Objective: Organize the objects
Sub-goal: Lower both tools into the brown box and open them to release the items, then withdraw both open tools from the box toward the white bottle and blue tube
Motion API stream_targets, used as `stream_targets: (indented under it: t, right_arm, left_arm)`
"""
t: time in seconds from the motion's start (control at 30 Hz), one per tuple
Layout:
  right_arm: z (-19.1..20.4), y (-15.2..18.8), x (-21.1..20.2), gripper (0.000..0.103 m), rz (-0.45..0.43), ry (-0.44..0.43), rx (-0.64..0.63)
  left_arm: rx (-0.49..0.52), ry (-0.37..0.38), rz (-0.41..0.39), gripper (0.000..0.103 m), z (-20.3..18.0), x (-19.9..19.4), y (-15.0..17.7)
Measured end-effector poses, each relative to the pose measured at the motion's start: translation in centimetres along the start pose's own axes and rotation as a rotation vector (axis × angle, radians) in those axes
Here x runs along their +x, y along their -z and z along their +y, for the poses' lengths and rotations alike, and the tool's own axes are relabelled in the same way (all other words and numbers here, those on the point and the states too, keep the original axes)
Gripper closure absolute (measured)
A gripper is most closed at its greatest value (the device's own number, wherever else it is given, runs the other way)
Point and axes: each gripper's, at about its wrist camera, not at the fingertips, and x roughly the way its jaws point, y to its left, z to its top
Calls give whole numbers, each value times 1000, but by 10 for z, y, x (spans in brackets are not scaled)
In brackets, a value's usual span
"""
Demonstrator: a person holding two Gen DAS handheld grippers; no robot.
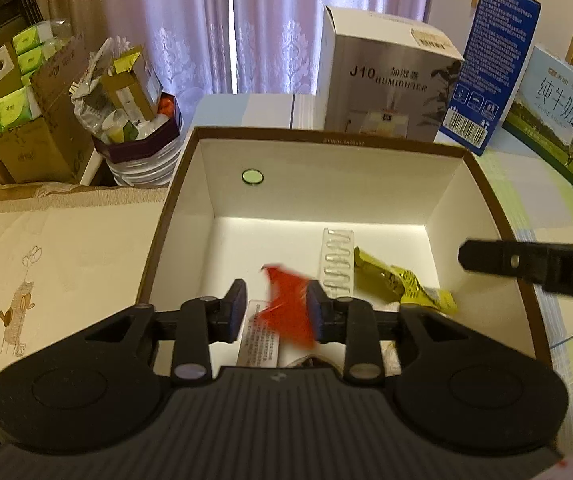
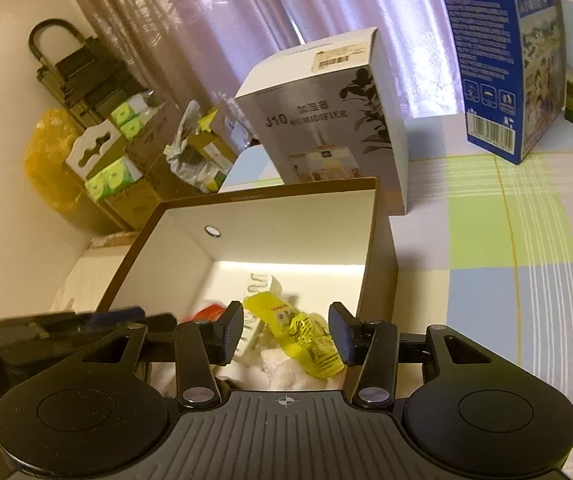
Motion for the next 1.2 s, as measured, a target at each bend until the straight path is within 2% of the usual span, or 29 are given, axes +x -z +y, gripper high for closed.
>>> stream_targets:
  t: [0.07,0.17,0.23,0.37,0.53,0.7,1.2]
  right_arm:
    - [5,2,-1,49,7,0,-38]
    - [15,6,-1,42,13,15,-109]
    - [19,9,-1,41,19,24,-140]
    - [22,14,-2,39,32,22,-153]
    - [25,18,-7,39,34,25,-171]
    - [27,21,-17,38,30,24,-175]
    - [31,42,-71,38,1,11,-139]
  left_arm:
    - [-3,-8,-2,60,2,-1,-1]
    - [-6,-14,0,52,4,-4,0]
    - [-7,-17,9,51,6,-6,2]
    - [-14,-16,18,41,7,-11,6]
    - [-18,-18,20,39,9,-19,10]
    - [-22,-21,24,31,9,-30,14]
    - [-26,-6,-3,21,-9,-87,35]
